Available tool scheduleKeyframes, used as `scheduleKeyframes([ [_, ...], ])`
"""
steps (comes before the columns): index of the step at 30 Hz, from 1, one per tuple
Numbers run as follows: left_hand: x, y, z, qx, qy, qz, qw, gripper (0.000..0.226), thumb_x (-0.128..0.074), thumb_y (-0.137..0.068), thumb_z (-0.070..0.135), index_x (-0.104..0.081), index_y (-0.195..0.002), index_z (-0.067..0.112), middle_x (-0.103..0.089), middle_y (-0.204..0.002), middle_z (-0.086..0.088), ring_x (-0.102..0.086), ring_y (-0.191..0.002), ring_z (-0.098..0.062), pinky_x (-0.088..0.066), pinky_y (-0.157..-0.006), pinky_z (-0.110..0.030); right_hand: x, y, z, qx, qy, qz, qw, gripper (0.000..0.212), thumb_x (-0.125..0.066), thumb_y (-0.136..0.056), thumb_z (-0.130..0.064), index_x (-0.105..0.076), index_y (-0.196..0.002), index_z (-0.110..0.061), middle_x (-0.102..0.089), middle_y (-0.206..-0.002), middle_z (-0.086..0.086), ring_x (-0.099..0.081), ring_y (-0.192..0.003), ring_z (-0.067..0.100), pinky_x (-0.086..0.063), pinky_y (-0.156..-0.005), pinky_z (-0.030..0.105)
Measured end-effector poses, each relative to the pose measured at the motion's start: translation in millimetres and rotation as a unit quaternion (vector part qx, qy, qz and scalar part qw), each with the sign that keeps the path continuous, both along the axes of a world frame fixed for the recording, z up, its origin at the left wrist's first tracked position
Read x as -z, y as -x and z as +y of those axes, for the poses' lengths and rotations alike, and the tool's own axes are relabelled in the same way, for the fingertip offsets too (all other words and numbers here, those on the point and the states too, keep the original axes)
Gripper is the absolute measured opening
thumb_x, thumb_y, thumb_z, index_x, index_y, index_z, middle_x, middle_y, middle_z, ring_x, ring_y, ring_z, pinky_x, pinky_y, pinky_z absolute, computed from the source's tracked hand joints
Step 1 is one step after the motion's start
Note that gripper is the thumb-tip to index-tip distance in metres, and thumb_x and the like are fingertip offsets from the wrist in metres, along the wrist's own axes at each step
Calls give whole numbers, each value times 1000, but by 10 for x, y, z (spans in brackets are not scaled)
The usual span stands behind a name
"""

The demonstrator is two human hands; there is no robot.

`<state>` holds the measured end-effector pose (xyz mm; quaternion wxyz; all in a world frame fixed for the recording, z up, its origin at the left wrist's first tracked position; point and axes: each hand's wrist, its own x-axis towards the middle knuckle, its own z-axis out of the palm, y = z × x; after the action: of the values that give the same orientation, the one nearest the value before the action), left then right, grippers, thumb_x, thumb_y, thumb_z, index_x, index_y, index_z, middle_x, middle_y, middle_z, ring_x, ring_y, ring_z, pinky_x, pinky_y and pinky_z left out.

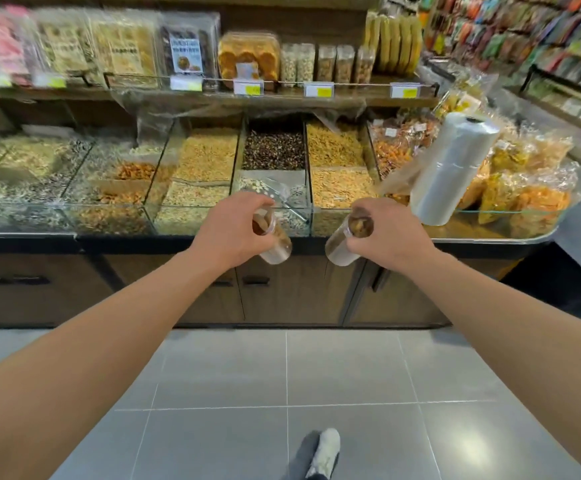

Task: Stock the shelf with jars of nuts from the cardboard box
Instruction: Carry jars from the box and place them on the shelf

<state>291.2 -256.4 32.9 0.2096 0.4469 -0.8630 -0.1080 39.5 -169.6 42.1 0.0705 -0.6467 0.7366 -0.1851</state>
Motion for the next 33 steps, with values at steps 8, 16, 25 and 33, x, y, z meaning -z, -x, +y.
scheduleKeyframes([
  [8, -153, 429, -983, -16, 45, 10, 999, 60, -72, -74, 30, -57, -131, 21, -60, -127, 3, -55, -114, -15, -43, -95, -28, -224, 429, -1035, -12, 44, -1, 999, 55, -70, -73, -31, -59, -125, -19, -61, -117, 4, -59, -103, 24, -53, -88, 40],
  [16, -463, 1297, -2130, -20, 54, -5, 998, 59, -72, -76, 33, -55, -132, 27, -59, -121, 8, -58, -96, -8, -46, -77, -20, -439, 1198, -2257, -3, 50, -8, 999, 44, -72, -75, -34, -60, -117, -26, -62, -110, 0, -60, -90, 19, -56, -76, 35],
  [25, -484, 1951, -3237, -8, 41, 21, 999, 61, -72, -73, 38, -55, -131, 29, -59, -123, 7, -57, -104, -10, -52, -87, -31, -599, 1859, -3291, 7, 33, 15, 999, 58, -69, -79, -39, -53, -133, -26, -55, -120, 0, -55, -92, 19, -49, -71, 30],
  [33, -485, 2442, -4335, 41, 37, 67, 996, 60, -72, -70, 35, -59, -127, 25, -61, -119, 5, -58, -105, -12, -49, -91, -30, -658, 2275, -4254, 53, 39, 34, 997, 57, -68, -73, -41, -56, -127, -28, -60, -117, 0, -57, -100, 21, -51, -78, 32],
])
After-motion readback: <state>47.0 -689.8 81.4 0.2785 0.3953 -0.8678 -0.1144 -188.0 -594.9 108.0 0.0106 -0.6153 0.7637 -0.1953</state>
